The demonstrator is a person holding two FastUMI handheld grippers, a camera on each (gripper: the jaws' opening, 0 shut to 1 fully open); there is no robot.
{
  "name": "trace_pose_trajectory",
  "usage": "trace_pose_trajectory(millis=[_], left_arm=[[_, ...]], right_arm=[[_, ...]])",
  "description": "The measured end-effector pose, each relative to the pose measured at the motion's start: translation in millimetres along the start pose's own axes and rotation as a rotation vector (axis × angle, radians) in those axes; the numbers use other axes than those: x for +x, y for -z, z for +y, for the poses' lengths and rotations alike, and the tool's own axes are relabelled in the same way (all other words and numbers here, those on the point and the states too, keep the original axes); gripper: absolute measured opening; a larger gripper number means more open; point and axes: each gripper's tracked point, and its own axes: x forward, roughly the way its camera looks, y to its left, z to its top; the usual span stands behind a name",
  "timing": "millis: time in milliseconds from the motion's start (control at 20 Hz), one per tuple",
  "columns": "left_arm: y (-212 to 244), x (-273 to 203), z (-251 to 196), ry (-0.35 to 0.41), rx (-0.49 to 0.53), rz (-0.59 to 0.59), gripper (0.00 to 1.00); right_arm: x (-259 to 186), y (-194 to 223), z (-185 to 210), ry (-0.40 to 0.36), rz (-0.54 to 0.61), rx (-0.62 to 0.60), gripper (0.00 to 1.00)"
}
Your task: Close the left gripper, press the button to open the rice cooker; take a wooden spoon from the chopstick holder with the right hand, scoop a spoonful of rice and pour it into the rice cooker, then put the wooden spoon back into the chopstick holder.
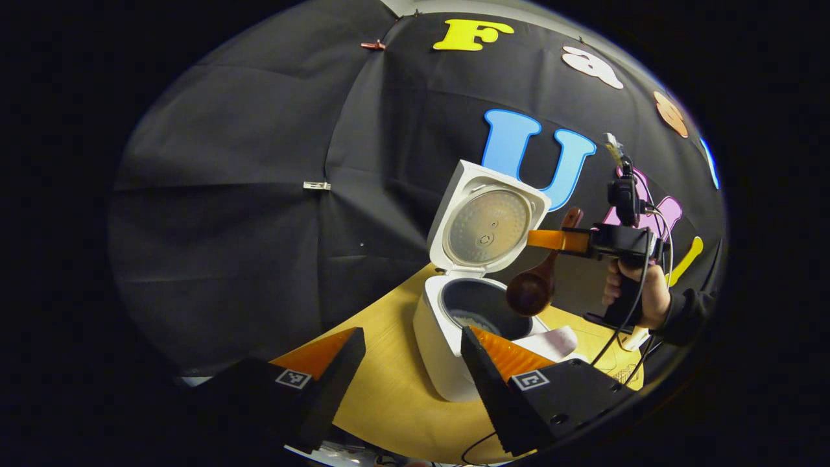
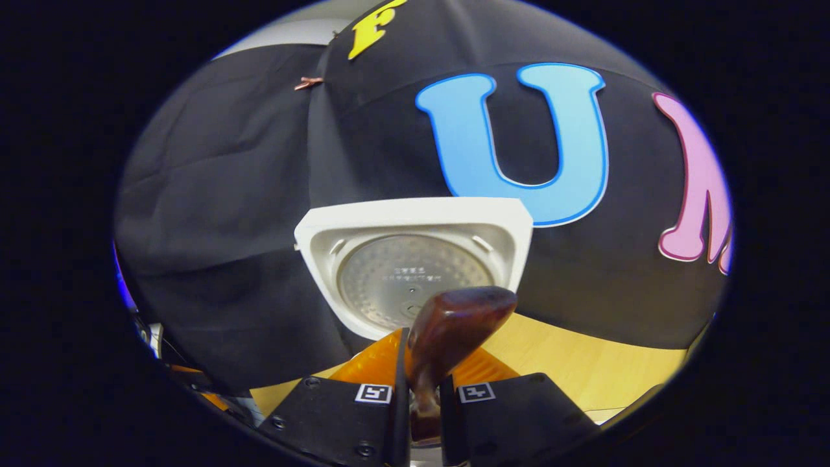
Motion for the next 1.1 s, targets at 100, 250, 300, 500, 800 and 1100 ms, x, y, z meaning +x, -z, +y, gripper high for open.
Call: trace_pose_trajectory(millis=[100, 250, 300, 500, 800, 1100], left_arm=[[-3.5, 1.3, -10.4, 0.015, 0.01, -0.005, 0.96], [-9.2, 6.8, -38.4, 0.056, 0.034, -0.008, 0.96], [-9.2, 8.7, -48.9, 0.074, 0.044, -0.008, 0.96], [-13.1, 16.9, -98.0, 0.15, 0.093, -0.01, 0.96], [-8.8, 28.4, -158.6, 0.237, 0.143, 0.0, 0.92], [0.6, 41.1, -189.8, 0.251, 0.178, 0.026, 0.96]], right_arm=[[-15.1, -15.2, -17.6, 0.017, -0.023, 0.043, 0.22], [-41.8, -35.8, -48.8, 0.056, -0.067, 0.078, 0.22], [-52.3, -40.5, -60.9, 0.071, -0.076, 0.087, 0.22], [-99.2, -55.1, -120.1, 0.149, -0.109, 0.121, 0.22], [-190.3, -40.6, -226.9, 0.327, -0.116, 0.165, 0.22], [-296.4, 16.8, -329.9, 0.569, -0.091, 0.252, 0.23]])
